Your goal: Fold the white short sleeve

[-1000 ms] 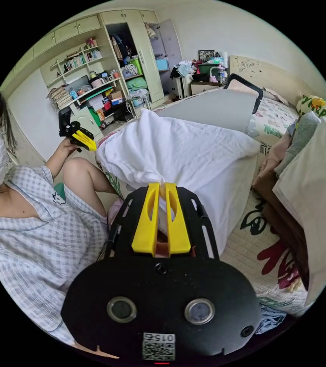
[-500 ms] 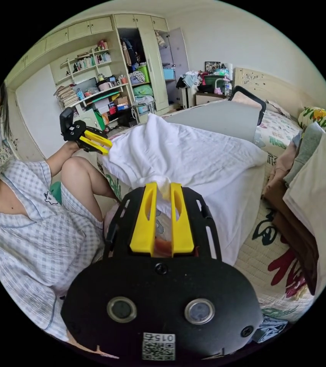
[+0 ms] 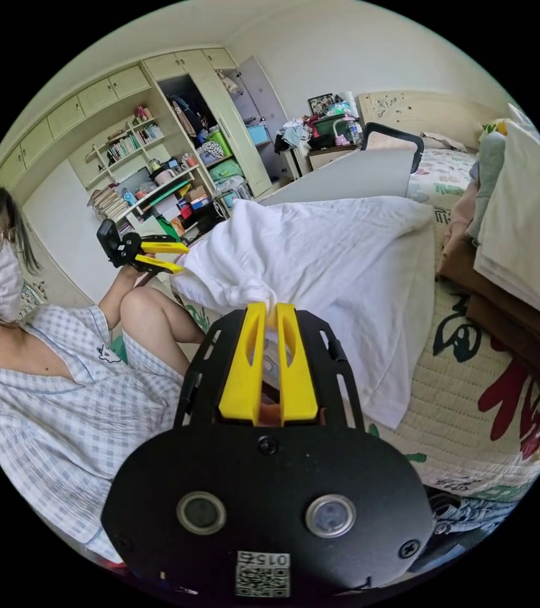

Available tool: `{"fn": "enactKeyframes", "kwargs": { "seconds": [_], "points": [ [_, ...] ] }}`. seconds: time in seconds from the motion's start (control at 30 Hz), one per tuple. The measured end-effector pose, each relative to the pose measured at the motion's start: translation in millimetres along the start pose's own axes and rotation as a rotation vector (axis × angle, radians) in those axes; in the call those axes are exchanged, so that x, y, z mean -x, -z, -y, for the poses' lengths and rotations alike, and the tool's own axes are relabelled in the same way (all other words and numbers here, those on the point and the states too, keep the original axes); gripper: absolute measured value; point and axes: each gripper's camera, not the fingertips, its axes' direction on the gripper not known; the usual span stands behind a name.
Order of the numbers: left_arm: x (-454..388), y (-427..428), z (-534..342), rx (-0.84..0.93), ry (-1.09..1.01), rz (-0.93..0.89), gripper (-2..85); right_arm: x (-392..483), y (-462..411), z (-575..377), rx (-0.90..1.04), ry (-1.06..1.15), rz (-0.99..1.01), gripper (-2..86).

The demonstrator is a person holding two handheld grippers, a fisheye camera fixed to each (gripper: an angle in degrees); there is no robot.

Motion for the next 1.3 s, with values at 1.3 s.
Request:
{"fn": "enactKeyframes", "kwargs": {
  "seconds": [1.3],
  "points": [
    [-29.4,-25.7,-50.5,-0.024,-0.040,-0.002,5.6,-13.1,16.9,-40.0,-0.013,-0.021,0.003,1.3]
  ]
}}
